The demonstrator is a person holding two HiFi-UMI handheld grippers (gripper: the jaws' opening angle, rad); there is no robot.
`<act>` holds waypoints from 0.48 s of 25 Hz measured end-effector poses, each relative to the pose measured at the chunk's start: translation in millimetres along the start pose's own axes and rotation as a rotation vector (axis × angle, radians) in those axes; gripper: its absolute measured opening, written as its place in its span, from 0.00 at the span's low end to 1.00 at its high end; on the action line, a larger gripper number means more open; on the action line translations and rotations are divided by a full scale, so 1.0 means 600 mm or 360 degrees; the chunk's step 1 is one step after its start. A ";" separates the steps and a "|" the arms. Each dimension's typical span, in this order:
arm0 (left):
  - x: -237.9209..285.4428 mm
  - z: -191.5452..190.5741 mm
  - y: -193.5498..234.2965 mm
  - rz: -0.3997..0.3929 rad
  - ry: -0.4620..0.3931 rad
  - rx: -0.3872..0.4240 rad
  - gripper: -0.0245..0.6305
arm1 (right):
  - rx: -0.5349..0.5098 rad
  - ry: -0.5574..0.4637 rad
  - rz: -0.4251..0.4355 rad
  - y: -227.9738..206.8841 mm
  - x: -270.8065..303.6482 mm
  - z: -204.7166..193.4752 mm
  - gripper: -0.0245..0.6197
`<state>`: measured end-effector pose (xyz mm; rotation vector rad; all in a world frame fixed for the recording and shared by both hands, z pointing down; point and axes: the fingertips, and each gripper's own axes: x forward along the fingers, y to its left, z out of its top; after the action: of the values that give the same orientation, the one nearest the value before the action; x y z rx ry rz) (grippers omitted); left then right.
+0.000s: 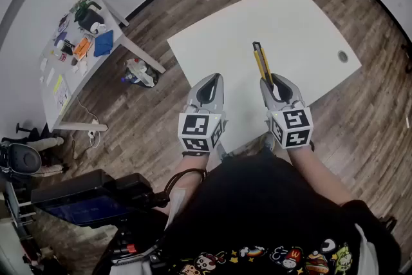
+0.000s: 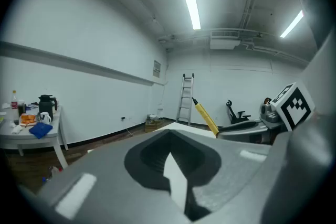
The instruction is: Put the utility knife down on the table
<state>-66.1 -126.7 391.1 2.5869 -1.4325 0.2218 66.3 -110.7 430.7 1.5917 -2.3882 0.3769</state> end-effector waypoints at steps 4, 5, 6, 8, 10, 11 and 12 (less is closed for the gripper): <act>0.005 -0.008 0.011 0.0023 -0.0011 0.0005 0.04 | 0.0017 0.0010 -0.0009 -0.003 0.008 -0.017 0.25; 0.004 -0.010 0.012 0.0027 -0.0010 0.0005 0.04 | 0.0020 0.0012 -0.0010 -0.003 0.008 -0.020 0.25; 0.003 -0.011 0.013 0.0031 -0.0009 0.0003 0.04 | 0.0021 0.0013 -0.0009 -0.002 0.008 -0.021 0.25; 0.001 -0.013 0.012 0.0035 -0.0007 -0.0003 0.04 | 0.0022 0.0014 -0.0003 0.002 0.006 -0.024 0.25; 0.000 -0.015 0.012 0.0038 -0.0008 -0.0009 0.04 | 0.0023 0.0021 0.0002 0.004 0.004 -0.028 0.25; 0.000 -0.015 0.012 0.0040 -0.0009 -0.0013 0.04 | 0.0025 0.0026 0.0005 0.005 0.005 -0.030 0.25; 0.000 -0.014 0.013 0.0042 -0.0011 -0.0014 0.04 | 0.0027 0.0033 0.0008 0.007 0.006 -0.033 0.25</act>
<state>-73.2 -128.8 399.9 2.5653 -1.4674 0.2098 62.6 -105.4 449.8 1.5814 -2.3805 0.4134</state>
